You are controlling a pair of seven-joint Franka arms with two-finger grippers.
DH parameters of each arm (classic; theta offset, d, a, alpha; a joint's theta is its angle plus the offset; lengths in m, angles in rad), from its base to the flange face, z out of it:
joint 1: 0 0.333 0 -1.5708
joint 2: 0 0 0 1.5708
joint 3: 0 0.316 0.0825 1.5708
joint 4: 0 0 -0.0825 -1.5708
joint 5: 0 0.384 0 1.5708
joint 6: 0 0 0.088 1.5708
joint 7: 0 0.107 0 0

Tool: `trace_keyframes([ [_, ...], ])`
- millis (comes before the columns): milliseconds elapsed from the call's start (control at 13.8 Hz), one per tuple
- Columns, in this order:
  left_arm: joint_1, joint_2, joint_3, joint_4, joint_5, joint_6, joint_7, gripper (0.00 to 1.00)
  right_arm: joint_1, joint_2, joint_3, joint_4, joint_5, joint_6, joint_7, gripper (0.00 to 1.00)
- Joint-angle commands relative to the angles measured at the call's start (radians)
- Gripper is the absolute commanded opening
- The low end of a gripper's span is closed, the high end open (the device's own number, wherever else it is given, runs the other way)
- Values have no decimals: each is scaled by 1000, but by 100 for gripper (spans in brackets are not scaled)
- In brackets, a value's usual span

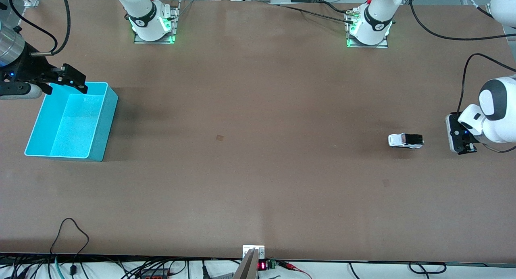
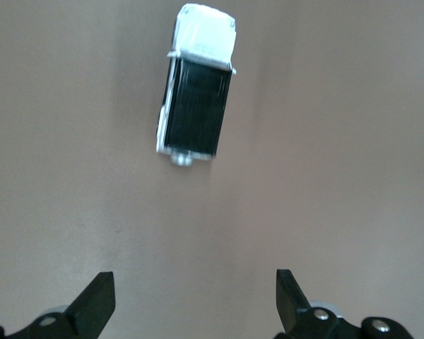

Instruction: Wind and store white jeep toy

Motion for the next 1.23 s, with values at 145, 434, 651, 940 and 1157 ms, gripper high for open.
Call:
trace_keyframes([
  [145, 8, -11, -124, 173, -7, -266, -308, 100, -3, -21, -1, -23, 8, 11, -11, 100],
  [434, 8, -14, -250, 334, -13, -503, -650, 100, -4, -21, -1, -23, 8, 11, -11, 100],
  [651, -73, -68, -242, 350, -36, -520, -907, 100, -3, -21, -1, -23, 8, 11, -11, 100],
  [940, -159, -152, -204, 333, -84, -508, -1344, 100, -4, -21, -1, -23, 8, 11, -11, 100],
  [1157, -219, -225, -134, 251, -134, -407, -1558, 100, -3, -21, -1, -23, 8, 11, -11, 100],
])
